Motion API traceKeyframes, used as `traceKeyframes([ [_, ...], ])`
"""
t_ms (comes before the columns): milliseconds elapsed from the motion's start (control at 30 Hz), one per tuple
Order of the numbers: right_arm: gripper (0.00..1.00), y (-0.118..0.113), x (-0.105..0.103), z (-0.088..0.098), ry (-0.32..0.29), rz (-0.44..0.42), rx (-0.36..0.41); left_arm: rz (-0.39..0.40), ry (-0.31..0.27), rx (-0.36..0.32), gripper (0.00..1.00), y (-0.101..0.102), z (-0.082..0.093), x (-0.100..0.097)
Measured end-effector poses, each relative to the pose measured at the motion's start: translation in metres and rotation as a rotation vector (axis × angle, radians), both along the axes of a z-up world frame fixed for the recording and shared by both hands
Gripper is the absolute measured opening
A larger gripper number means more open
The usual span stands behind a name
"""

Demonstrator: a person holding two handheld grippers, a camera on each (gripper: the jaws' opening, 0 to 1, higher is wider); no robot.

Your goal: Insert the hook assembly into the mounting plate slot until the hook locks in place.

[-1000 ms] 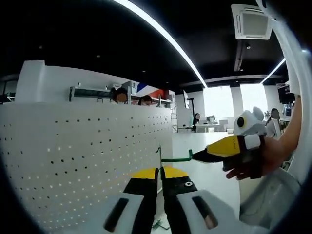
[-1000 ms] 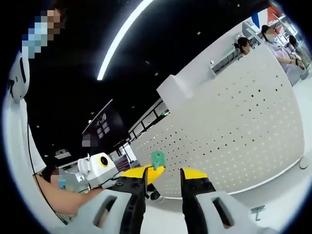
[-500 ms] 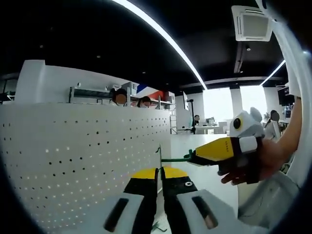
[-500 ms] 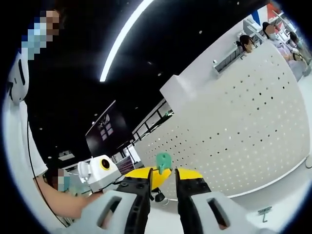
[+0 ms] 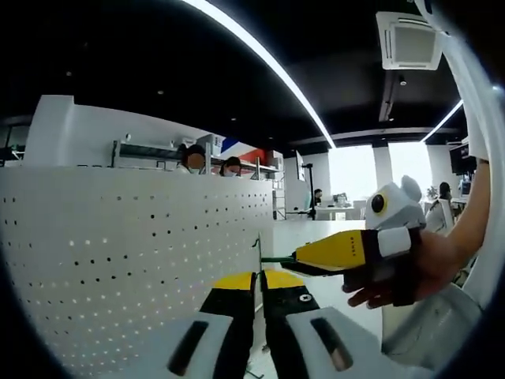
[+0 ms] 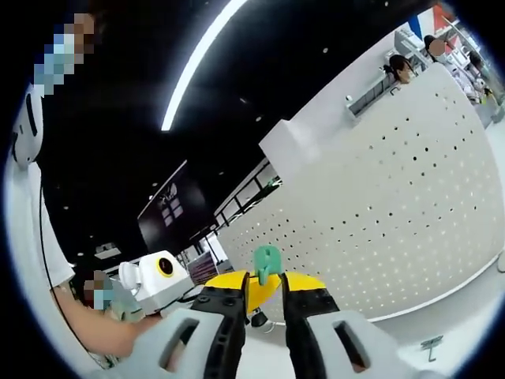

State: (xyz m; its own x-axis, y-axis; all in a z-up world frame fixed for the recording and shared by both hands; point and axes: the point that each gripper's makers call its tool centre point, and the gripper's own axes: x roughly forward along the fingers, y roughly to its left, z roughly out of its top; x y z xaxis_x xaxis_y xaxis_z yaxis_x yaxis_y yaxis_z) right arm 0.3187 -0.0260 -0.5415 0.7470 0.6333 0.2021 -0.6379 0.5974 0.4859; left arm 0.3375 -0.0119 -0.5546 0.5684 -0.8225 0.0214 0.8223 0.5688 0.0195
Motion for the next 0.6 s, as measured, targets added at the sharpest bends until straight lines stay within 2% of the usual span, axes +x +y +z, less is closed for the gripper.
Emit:
traceKeyframes([
  [600,0.05,-0.001,0.005,0.002,-0.017,-0.024,-0.012,-0.019,0.009,-0.008,0.02,-0.011,-0.002,-0.009],
])
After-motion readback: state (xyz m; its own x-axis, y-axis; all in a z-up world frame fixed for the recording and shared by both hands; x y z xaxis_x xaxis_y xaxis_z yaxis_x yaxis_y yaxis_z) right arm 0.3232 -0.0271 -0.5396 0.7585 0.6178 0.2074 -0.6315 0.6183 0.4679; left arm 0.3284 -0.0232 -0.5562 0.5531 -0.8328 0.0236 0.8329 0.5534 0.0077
